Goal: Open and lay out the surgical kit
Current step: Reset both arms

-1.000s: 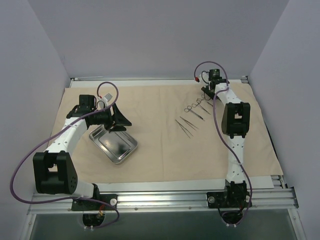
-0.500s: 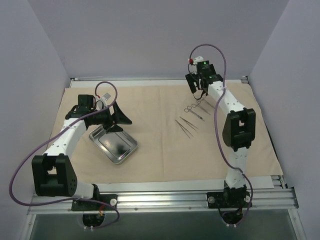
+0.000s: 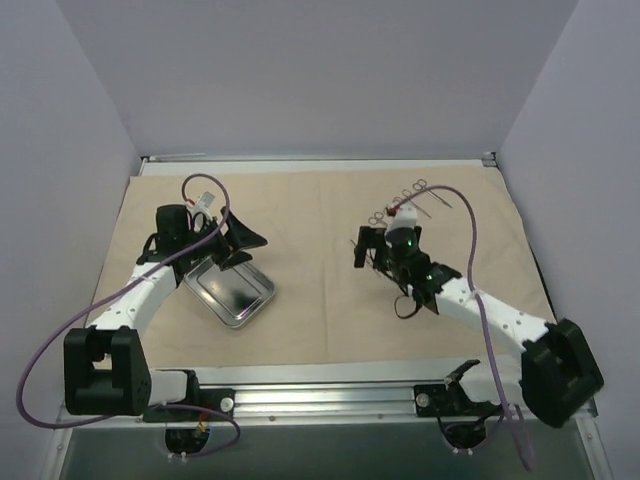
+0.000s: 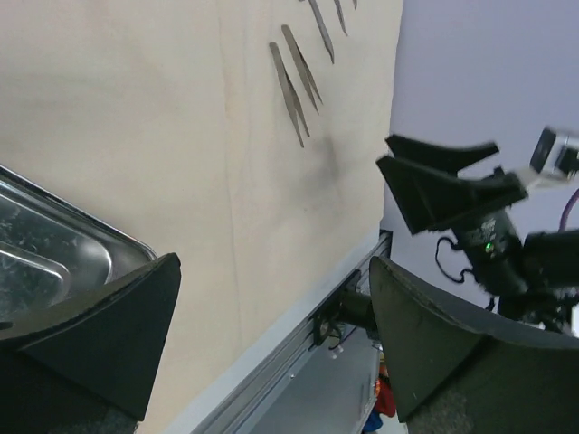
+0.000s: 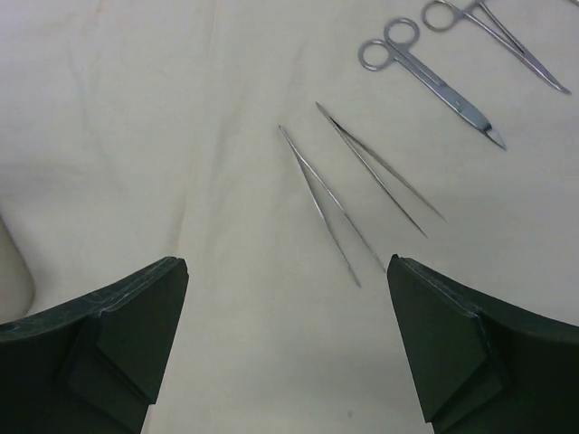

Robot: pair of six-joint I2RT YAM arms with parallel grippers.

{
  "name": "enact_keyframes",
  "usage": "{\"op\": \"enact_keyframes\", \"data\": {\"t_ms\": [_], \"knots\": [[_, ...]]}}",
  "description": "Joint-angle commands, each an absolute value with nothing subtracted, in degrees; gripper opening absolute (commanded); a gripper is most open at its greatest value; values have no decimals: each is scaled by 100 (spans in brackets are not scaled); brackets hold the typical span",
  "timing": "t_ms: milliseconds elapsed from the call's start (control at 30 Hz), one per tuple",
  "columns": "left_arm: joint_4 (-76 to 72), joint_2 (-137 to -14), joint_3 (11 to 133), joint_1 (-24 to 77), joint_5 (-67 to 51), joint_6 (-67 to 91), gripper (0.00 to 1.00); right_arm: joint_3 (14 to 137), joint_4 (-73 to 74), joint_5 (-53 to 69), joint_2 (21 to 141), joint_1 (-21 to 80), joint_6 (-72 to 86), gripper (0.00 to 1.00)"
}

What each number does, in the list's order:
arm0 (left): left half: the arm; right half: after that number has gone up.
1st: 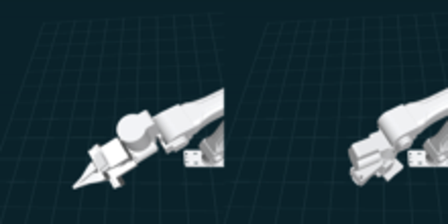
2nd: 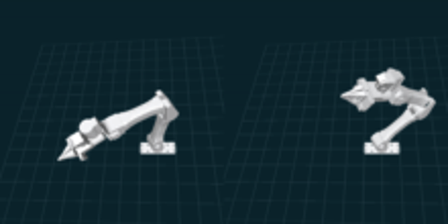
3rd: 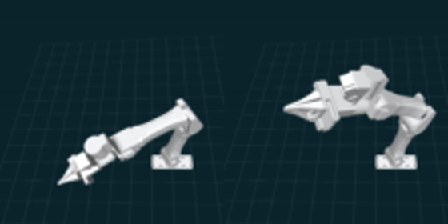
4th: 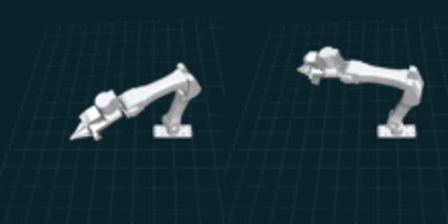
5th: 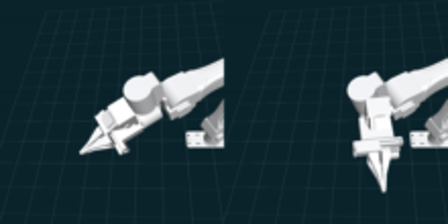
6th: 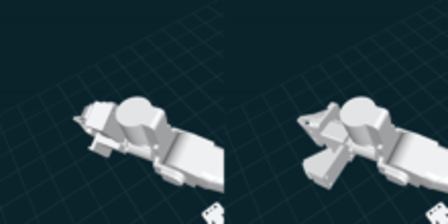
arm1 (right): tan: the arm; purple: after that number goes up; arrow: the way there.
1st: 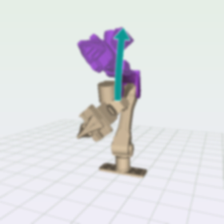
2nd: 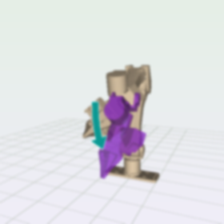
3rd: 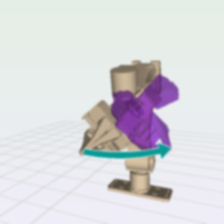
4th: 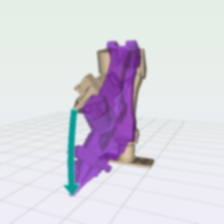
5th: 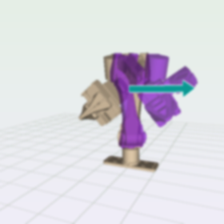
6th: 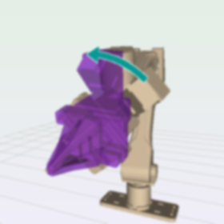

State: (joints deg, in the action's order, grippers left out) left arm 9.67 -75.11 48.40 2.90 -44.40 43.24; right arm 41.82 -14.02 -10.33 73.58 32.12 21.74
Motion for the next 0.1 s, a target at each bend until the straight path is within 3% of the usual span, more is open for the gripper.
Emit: {"op": "enact_keyframes", "data": {"t_ms": [0,67], "knots": [[-650,-7208,4518,553,-4449,5054,94,3176,-2187,-1838,5822,3217,2724,100],[-659,-7198,4552,746,-4525,5167,94,2710,-1978,-2072,4872,3234,3066,100]]}}
